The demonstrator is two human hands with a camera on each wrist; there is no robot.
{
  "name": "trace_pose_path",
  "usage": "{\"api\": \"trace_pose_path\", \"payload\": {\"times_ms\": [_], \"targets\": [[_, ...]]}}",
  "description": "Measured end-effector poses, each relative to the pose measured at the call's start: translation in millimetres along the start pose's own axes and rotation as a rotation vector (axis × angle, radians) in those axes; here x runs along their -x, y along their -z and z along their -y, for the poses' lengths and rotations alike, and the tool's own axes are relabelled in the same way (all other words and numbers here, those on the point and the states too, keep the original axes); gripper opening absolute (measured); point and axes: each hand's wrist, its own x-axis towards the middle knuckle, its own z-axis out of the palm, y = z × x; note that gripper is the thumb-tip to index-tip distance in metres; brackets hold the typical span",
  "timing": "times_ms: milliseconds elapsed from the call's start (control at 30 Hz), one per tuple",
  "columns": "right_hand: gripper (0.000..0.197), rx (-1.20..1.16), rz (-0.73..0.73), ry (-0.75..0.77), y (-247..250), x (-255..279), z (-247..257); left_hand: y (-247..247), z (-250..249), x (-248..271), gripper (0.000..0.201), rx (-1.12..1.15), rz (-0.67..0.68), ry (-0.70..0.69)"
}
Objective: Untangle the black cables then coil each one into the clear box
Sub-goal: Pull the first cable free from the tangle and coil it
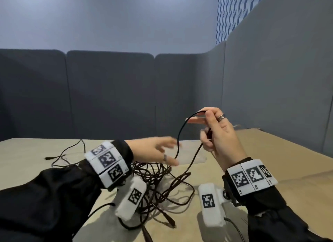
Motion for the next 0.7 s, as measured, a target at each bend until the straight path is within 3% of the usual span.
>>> {"api": "trace_pose_path", "payload": {"times_ms": [67, 100, 200, 267, 367, 500, 567, 633, 700], "targets": [[0.023, -0.031, -0.189, 0.077, 5.0, -3.6, -0.5, -10.7, 11.1, -9.0, 0.011, -0.116, 0.113, -0.023], [0.024, -0.01, -0.325, 0.099, 7.9, -4.6, 1.3, -13.8, 18.2, -10.8, 0.003, -0.097, 0.126, -0.05], [0.021, 0.156, -0.664, 0.03, 26.3, -12.6, -9.7, -16.7, 33.2, -8.8, 0.014, 0.178, 0.04, -0.077], [0.016, 0.296, -0.693, -0.043, 33.7, -16.2, -20.7, -18.1, 36.5, -8.5, 0.019, 0.311, -0.076, -0.075], [0.043, 0.686, -0.456, -0.05, 21.6, -11.0, -22.1, -22.2, 34.0, -8.3, 0.02, 0.245, -0.264, -0.074], [0.046, 1.028, 0.078, 0.134, -7.0, 3.7, -25.7, -26.3, 29.7, -5.4, 0.019, 0.158, -0.483, -0.1], [0.042, 1.139, 0.307, 0.08, -12.6, 6.7, -34.2, -28.6, 29.2, -3.0, 0.019, 0.062, -0.544, -0.139], [0.034, 1.195, 0.407, -0.034, -12.3, 8.2, -38.3, -31.4, 29.7, -2.7, 0.019, 0.095, -0.535, -0.203], [0.028, 1.091, 0.344, -0.039, -10.7, 7.9, -38.0, -34.3, 32.3, -3.8, 0.014, 0.221, -0.507, -0.254]]}}
